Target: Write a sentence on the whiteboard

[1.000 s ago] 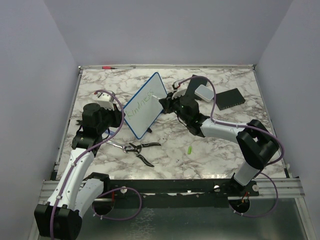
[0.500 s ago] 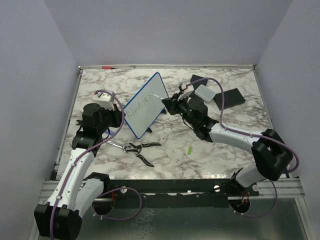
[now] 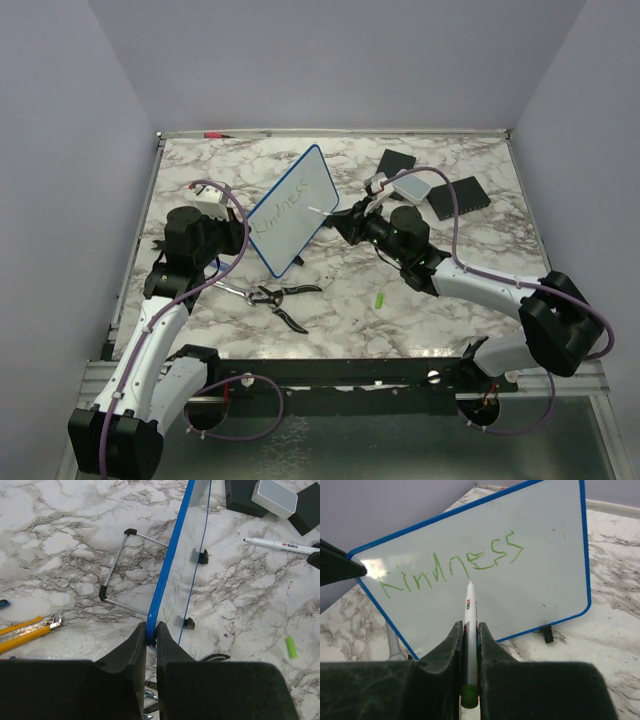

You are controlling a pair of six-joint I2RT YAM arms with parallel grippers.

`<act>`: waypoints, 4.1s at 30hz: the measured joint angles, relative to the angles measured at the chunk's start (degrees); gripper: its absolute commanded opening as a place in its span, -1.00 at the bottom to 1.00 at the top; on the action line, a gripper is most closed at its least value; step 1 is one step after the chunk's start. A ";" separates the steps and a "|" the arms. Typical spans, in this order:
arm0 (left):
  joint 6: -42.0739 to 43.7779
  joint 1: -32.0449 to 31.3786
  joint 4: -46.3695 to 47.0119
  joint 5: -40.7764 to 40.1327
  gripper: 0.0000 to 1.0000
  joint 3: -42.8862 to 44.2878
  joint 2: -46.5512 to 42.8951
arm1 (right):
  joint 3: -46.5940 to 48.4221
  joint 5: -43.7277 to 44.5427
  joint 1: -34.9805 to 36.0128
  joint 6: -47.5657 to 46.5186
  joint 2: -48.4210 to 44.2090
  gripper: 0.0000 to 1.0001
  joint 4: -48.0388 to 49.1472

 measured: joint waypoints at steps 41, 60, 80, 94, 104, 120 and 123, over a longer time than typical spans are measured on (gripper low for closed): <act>0.00 0.00 0.00 0.00 -0.95 0.00 0.00 | 4.39 -8.66 9.07 1.66 11.87 -0.99 5.11; 0.04 0.00 -0.13 -0.02 -0.94 0.00 0.00 | 6.29 -9.16 9.38 1.64 14.12 -0.99 4.26; 0.04 0.00 -0.37 -0.39 -0.95 -0.11 0.00 | 7.39 -9.07 10.45 0.98 14.69 -0.99 1.88; 0.04 0.00 -0.37 -0.68 -0.94 -0.17 0.02 | 6.97 -4.81 11.04 1.95 14.69 -0.99 1.75; 0.07 0.00 -0.35 -0.76 -0.95 -0.20 0.02 | 5.60 -2.89 11.04 2.54 14.67 -0.99 1.70; 0.04 0.00 -0.35 -0.83 -0.95 -0.20 0.02 | 5.62 -3.41 11.87 0.90 14.67 -0.99 1.62; 0.04 0.00 -0.37 -0.81 -0.94 -0.20 0.02 | 5.62 -3.41 12.17 0.61 14.69 -0.99 1.25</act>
